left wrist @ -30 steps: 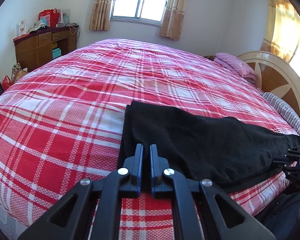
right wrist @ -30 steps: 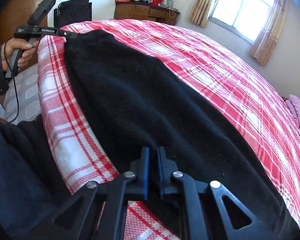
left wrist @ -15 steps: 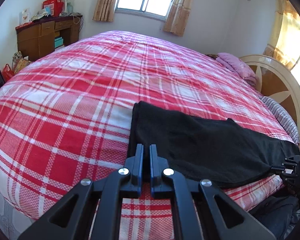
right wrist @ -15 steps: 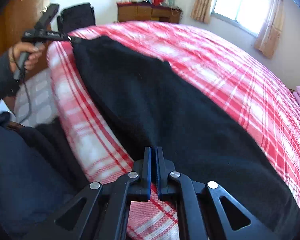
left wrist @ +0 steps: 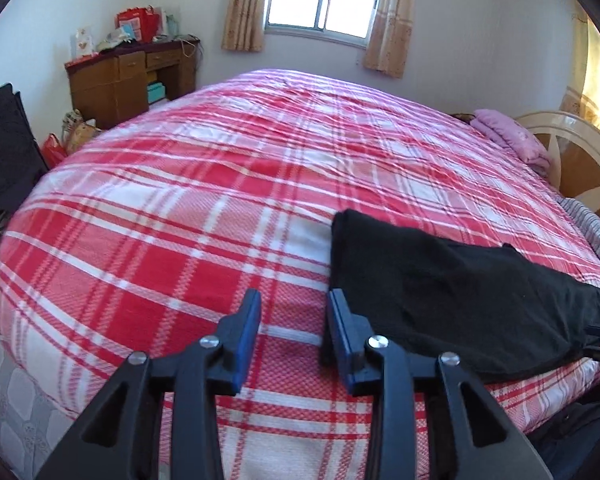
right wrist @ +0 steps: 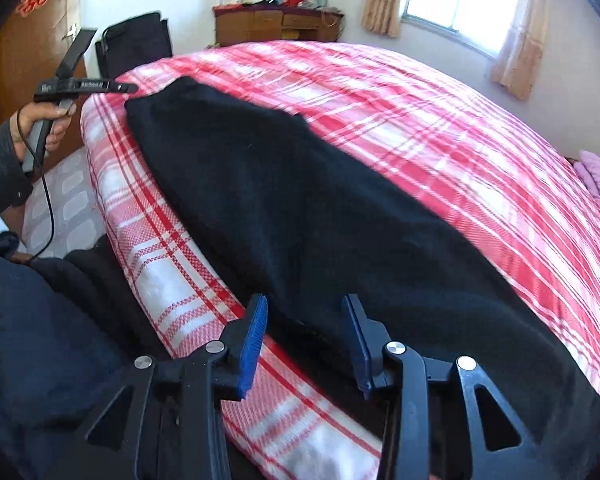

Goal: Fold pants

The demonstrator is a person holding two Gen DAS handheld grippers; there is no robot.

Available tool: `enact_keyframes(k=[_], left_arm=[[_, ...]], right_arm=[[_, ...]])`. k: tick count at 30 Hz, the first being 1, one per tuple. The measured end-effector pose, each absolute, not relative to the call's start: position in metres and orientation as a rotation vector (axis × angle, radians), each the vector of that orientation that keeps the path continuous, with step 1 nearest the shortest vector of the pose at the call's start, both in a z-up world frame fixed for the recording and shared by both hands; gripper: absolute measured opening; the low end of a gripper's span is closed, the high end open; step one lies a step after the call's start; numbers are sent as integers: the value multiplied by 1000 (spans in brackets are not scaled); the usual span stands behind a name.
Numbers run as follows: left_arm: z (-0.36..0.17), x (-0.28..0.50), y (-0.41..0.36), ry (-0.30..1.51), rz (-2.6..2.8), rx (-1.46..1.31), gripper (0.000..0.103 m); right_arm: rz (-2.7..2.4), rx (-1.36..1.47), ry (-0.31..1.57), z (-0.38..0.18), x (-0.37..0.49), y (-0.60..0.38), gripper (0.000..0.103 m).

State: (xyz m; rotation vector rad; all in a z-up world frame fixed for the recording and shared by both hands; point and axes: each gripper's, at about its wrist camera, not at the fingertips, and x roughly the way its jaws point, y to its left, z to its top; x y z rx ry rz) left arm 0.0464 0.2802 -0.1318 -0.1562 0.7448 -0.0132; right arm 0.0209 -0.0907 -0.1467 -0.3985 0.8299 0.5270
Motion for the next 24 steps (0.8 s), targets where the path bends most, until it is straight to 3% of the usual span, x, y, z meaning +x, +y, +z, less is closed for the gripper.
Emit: enact_keyframes(k=[6, 10, 18, 24], left_arm=[[-105, 52, 225, 694, -132, -71, 37], [-95, 62, 158, 692, -292, 11, 50], [-101, 67, 5, 726, -650, 118, 50], [-119, 40, -58, 782, -797, 207, 50]], right_arm=[[376, -321, 803, -122, 11, -144, 41], [230, -228, 790, -106, 1, -197, 41], [-250, 110, 680, -61, -52, -360, 41], [-452, 406, 662, -77, -83, -456, 41]])
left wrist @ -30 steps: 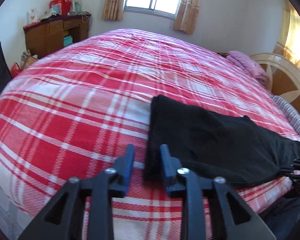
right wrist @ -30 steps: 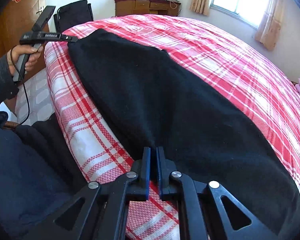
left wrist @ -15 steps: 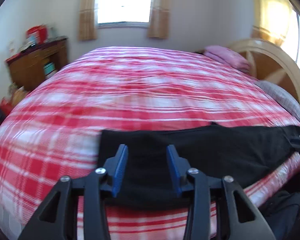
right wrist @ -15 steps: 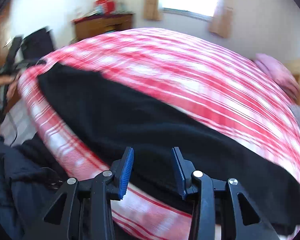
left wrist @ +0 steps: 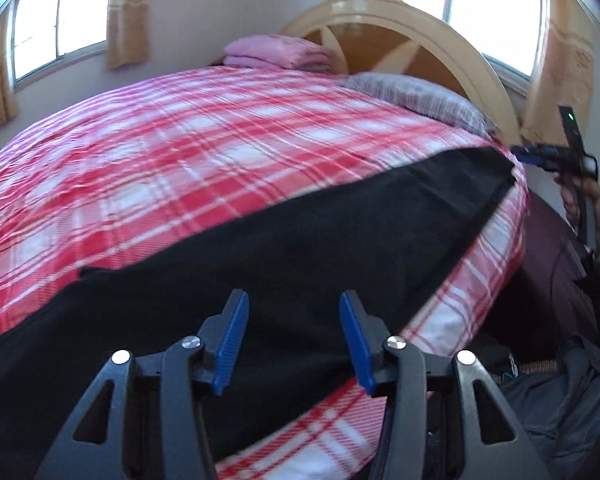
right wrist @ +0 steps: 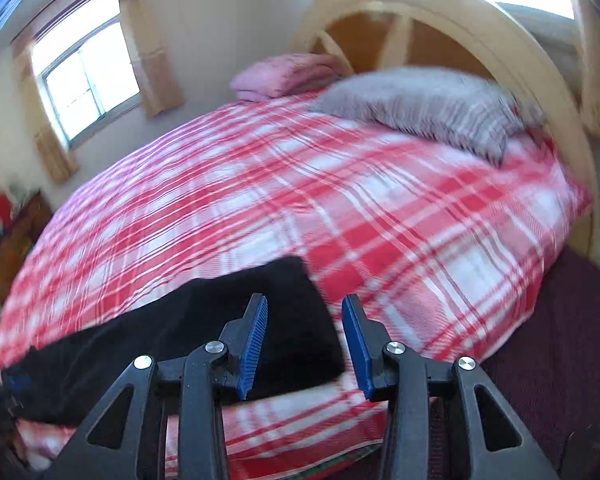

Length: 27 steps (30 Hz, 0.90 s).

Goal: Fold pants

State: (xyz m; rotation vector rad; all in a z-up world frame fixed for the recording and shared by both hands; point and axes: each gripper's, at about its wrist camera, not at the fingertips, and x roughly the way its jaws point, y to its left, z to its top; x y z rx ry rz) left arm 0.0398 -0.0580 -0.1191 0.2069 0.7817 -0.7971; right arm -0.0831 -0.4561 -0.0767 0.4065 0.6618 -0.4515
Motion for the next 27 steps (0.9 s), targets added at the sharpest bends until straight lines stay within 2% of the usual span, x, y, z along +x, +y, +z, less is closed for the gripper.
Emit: enact_keyframes(k=[6, 10, 13, 24, 26, 27], left_arm=[[-132, 27, -70, 815, -834, 239, 50], [-140, 25, -76, 817, -831, 275, 50], [-153, 25, -81, 838, -823, 313, 38], [-156, 16, -87, 794, -834, 381, 35], [-156, 13, -89, 788, -844, 389, 35], [-156, 14, -90, 786, -845, 392, 35]], right_arm=[[-313, 655, 653, -108, -85, -485, 41], [-289, 623, 626, -103, -86, -477, 41], [-285, 568, 623, -97, -82, -467, 40], [-331, 403, 631, -87, -84, -447, 39], [-335, 376, 648, -88, -82, -443, 33], [-337, 369, 652, -89, -81, -442, 21]])
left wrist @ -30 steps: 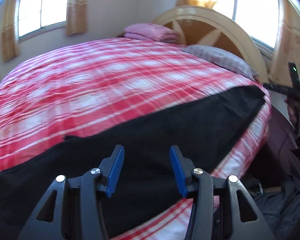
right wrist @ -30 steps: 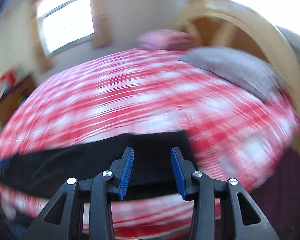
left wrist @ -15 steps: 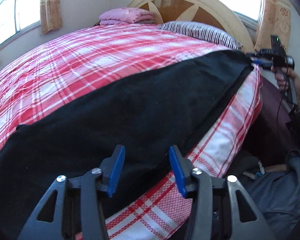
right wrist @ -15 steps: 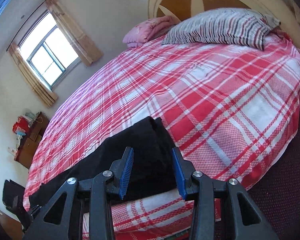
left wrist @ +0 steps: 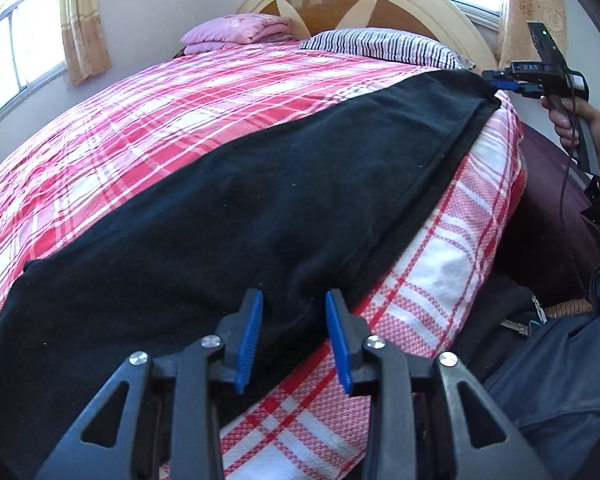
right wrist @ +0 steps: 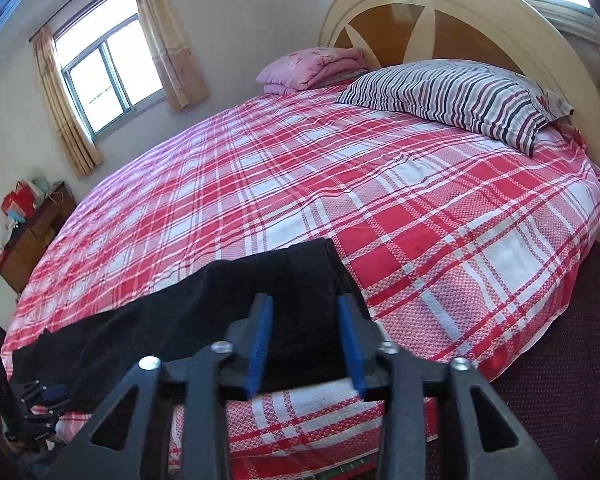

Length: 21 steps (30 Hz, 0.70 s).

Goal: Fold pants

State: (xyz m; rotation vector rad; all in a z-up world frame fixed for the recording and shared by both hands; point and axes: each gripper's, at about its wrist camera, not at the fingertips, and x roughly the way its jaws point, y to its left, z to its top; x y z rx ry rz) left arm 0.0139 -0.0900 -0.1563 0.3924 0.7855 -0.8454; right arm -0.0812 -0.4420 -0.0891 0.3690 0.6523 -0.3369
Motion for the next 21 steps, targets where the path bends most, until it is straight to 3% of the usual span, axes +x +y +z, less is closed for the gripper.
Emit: enact_keyframes(k=[4, 6, 8, 21], left_arm=[[-158, 12, -92, 770, -826, 421, 27], [-158, 11, -94, 761, -819, 441, 12], [-157, 13, -93, 765, -813, 424, 7], [-129, 29, -64, 826, -948, 236, 5]], right_arm=[[-357, 360, 663, -93, -81, -444, 11], [-356, 366, 661, -93, -81, -445, 9], [-350, 368, 649, -91, -83, -444, 6], [-362, 345, 614, -68, -98, -444, 3]])
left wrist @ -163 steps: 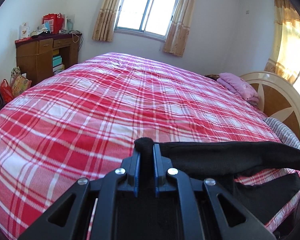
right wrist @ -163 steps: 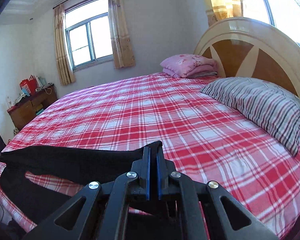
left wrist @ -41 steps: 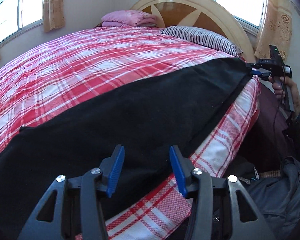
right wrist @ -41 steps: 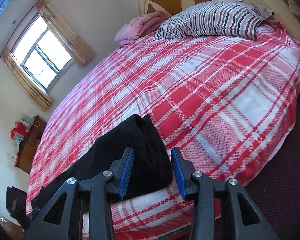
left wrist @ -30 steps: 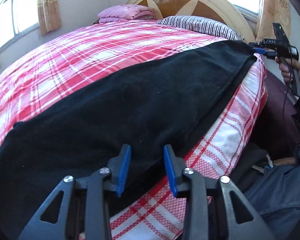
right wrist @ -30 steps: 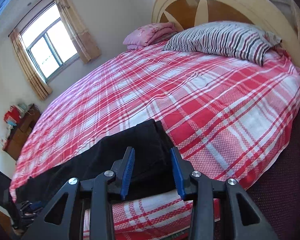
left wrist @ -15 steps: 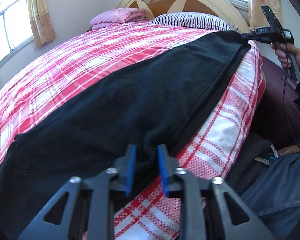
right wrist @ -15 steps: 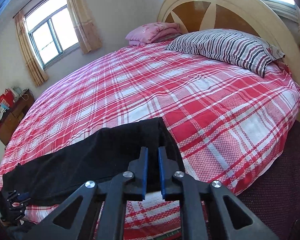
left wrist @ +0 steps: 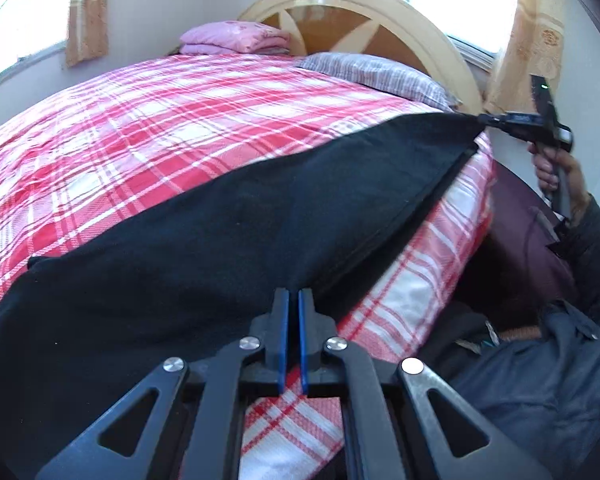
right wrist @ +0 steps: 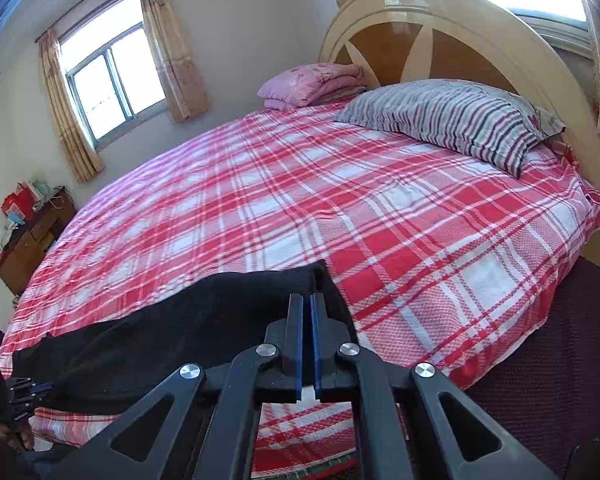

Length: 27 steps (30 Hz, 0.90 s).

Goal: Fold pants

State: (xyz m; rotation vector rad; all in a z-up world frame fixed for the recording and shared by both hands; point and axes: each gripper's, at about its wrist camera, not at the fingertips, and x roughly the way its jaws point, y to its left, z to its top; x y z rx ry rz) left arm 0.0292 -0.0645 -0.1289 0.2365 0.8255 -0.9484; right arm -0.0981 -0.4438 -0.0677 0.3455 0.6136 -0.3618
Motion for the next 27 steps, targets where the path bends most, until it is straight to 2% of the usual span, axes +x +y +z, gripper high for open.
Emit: enact_keyframes(k=[4, 9, 19, 20, 21, 22, 23, 25, 26, 27], left_arm=[[-143, 32, -70, 872, -949, 238, 5], [-130, 37, -60, 860, -969, 158, 5], [-130, 36, -62, 847, -962, 191, 5], [-131, 36, -63, 849, -959, 191, 5], [-132, 36, -62, 848, -955, 194, 5], [-132, 36, -62, 848, -952, 197, 5], [-133, 37, -62, 850, -953, 194, 5], [-133, 36, -62, 851, -953, 196, 5], [-133, 36, -62, 851, -952, 196, 5], [-133, 36, -62, 850, -952, 195, 5]], right_arm=[[-420, 373, 660, -81, -97, -459, 0], [-383, 384, 596, -64, -110, -461, 0], [-290, 402, 685, -80, -95, -454, 5], [-290, 396, 697, -82, -93, -452, 8], [-291, 396, 705, -85, -92, -451, 31], [-286, 406, 711, -87, -91, -452, 64], [-278, 426, 710, -90, -91, -453, 69], [-287, 433, 704, -91, -91, -455, 68], [-299, 416, 702, -90, -92, -454, 67], [-300, 413, 698, -90, -92, -454, 59]])
